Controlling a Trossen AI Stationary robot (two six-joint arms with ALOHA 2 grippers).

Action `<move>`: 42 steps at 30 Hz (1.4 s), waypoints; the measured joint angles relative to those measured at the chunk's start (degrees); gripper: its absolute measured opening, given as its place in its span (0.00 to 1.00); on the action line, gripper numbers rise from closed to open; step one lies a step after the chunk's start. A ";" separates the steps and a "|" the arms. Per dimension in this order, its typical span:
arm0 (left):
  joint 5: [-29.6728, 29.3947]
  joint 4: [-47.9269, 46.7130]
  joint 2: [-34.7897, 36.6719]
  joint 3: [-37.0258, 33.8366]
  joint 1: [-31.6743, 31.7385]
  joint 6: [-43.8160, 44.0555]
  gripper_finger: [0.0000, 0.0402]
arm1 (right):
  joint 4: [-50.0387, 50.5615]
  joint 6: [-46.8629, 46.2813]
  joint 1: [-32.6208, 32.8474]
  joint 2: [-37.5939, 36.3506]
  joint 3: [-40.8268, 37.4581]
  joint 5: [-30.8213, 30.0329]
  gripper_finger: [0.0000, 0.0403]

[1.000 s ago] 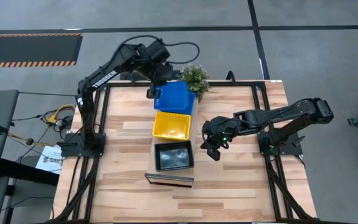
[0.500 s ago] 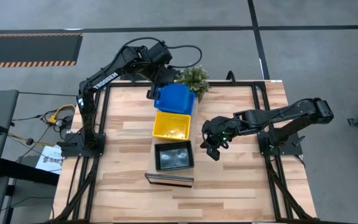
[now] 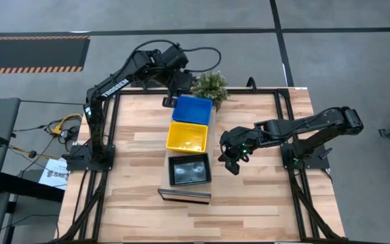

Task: Stack baskets on shelf by color
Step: Return to Home Position

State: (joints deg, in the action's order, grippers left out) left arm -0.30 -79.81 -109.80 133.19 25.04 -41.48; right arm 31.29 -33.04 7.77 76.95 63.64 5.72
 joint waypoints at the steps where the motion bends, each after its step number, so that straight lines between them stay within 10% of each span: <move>1: 0.04 0.65 0.00 0.02 0.00 0.06 0.28 | -0.02 0.00 0.00 -0.01 0.00 0.00 0.02; 15: -0.26 7.93 10.18 1.71 -0.61 17.47 0.30 | -4.59 5.35 -7.54 -7.48 0.02 -1.01 0.02; 24: 11.01 12.59 21.77 1.84 -2.02 34.99 0.30 | -11.59 9.87 -13.01 -15.79 0.04 0.67 0.02; 42: 13.48 11.64 35.20 -6.02 -3.61 39.68 0.30 | -12.49 23.05 -28.07 -38.67 -6.17 0.39 0.04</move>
State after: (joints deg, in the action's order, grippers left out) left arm 13.18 -68.17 -74.59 127.16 21.43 -1.79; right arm 18.79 -9.98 -20.30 38.28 57.47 6.11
